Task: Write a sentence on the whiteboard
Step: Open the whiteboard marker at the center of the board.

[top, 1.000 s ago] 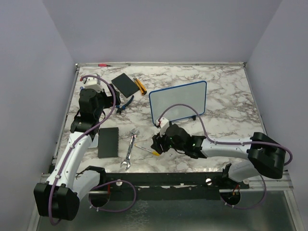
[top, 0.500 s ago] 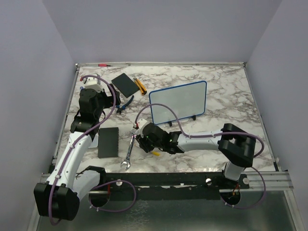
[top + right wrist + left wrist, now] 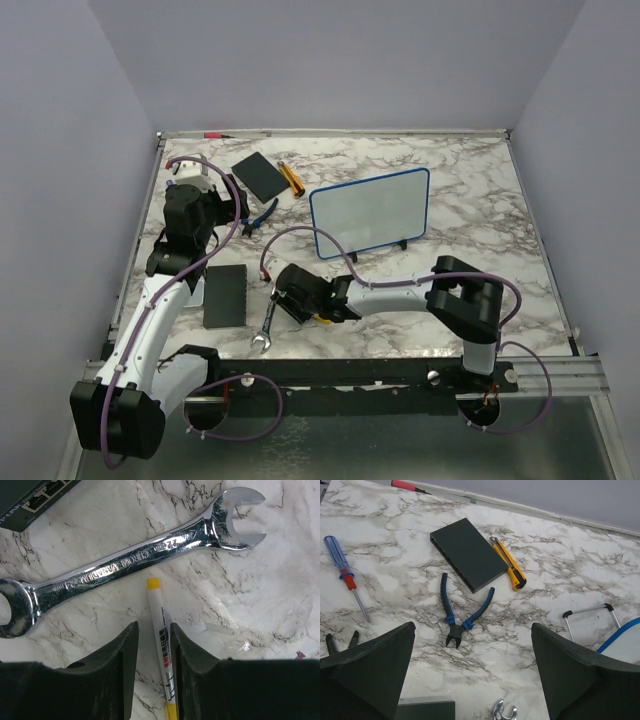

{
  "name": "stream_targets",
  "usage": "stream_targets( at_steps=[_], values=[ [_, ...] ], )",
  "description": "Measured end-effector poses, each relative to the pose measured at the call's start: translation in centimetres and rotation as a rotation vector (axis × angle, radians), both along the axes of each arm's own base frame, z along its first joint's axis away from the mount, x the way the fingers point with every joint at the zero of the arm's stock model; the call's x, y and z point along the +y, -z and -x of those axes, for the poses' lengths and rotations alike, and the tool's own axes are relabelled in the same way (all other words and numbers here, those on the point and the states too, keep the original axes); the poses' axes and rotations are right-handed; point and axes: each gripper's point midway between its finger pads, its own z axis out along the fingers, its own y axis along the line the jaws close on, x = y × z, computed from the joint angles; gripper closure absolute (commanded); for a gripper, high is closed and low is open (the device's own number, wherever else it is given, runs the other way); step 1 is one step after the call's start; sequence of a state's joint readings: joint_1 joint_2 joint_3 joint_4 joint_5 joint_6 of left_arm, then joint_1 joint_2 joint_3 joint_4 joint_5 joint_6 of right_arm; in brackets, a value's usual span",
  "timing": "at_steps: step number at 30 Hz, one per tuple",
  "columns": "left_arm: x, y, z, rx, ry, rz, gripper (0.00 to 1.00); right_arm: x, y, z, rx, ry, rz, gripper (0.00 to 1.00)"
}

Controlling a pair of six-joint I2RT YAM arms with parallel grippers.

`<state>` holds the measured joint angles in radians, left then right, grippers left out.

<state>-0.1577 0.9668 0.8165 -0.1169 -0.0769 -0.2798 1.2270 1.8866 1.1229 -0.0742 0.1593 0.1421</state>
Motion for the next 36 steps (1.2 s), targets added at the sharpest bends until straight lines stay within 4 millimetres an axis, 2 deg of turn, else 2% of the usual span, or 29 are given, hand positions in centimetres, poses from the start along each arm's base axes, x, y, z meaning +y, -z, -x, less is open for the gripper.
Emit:
stream_targets(
  at_steps=[3, 8, 11, 15, 19, 21, 24, 30, 33, 36],
  values=[
    [0.0, 0.1, 0.0, 0.002, -0.001, -0.001, 0.01, 0.6, 0.4, -0.1, -0.009, -0.006, 0.019, 0.69],
    [0.0, 0.1, 0.1, 0.005, -0.001, -0.001, 0.01, 0.7, 0.4, -0.1, -0.011, -0.011, 0.032, 0.91],
    [0.0, 0.1, 0.1, 0.005, 0.000, -0.001, 0.01, 0.7, 0.5, -0.1, -0.009, -0.003, 0.031, 0.99],
    [0.0, 0.1, 0.1, 0.005, 0.000, -0.001, 0.01, 0.3, 0.4, -0.1, -0.006, 0.022, 0.023, 1.00],
    [-0.1, 0.1, 0.1, 0.006, 0.006, 0.000, 0.01, -1.5, -0.5, -0.2, -0.024, 0.081, 0.017, 1.00],
    [-0.3, 0.1, 0.1, 0.006, 0.015, 0.001, 0.01, -2.6, -1.8, -0.8, -0.043, 0.134, -0.008, 1.00],
    [-0.7, 0.1, 0.2, 0.006, 0.042, 0.006, 0.01, -3.9, -5.1, -2.0, -0.075, 0.220, -0.088, 1.00],
    [-3.0, -0.5, 0.5, -0.025, 0.163, 0.036, 0.01, -7.6, -14.5, -5.5, -0.198, 0.426, -0.323, 1.00],
    [-3.9, -1.3, 1.2, -0.073, 0.220, 0.054, 0.01, -9.6, -18.1, -6.7, -0.249, 0.511, -0.425, 1.00],
    [-5.9, -3.0, 2.4, -0.171, 0.341, 0.092, 0.01, -11.5, -20.5, -7.9, -0.294, 0.590, -0.508, 0.99]
  ],
)
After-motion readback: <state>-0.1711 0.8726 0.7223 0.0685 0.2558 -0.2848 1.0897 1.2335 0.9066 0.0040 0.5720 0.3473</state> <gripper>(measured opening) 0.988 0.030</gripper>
